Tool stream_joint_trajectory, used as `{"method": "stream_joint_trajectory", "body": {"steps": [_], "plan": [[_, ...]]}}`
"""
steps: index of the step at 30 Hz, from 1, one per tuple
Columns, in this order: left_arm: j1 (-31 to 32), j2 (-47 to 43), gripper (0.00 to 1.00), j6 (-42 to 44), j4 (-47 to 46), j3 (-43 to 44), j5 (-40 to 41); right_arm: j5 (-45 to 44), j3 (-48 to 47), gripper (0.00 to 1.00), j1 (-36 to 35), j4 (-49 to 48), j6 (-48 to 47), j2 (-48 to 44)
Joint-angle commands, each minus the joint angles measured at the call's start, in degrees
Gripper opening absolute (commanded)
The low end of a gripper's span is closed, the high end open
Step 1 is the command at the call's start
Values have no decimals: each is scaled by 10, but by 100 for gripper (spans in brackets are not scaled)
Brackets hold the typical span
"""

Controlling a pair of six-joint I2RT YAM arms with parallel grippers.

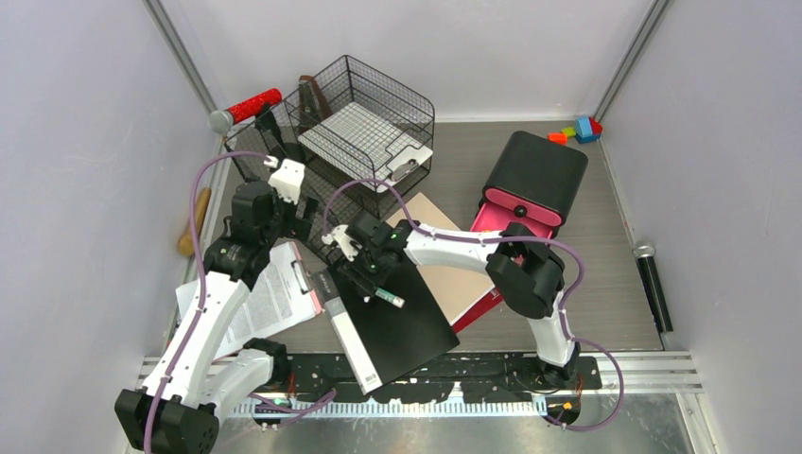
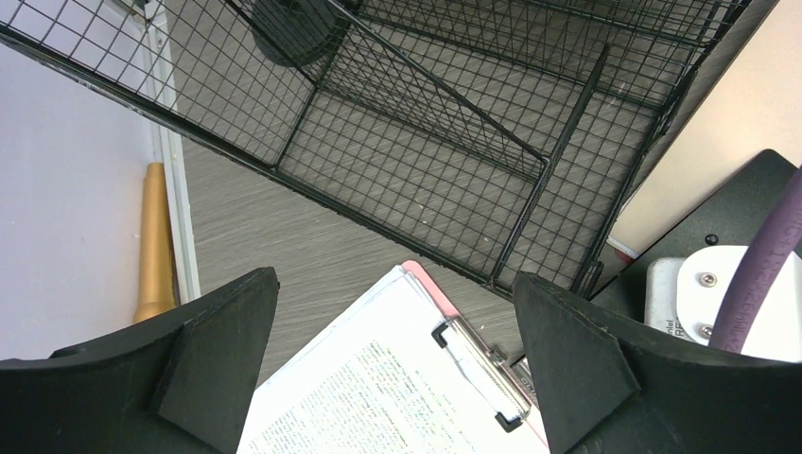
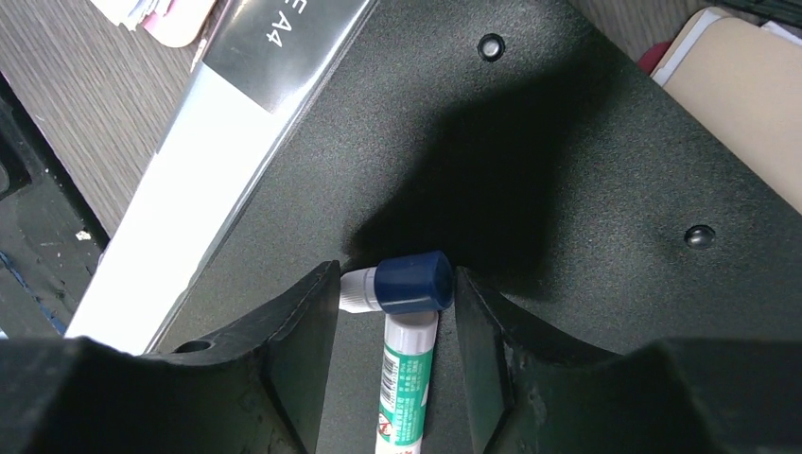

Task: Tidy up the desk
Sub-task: Pick up the stationery from the center of the board.

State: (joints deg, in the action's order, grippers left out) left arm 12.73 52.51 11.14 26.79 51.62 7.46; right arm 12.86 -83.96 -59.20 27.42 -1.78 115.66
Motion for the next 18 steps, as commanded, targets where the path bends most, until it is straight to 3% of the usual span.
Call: {"method": "stream_joint_trajectory", "body": {"steps": [1,18], "plan": [[-3,-4,99,4,-21,13,-5,-13,-25,52,-4,4,-8,6],[-3,-5,99,5,-21,10,-7,-24,-42,39,-5,19,-10,9]]}}
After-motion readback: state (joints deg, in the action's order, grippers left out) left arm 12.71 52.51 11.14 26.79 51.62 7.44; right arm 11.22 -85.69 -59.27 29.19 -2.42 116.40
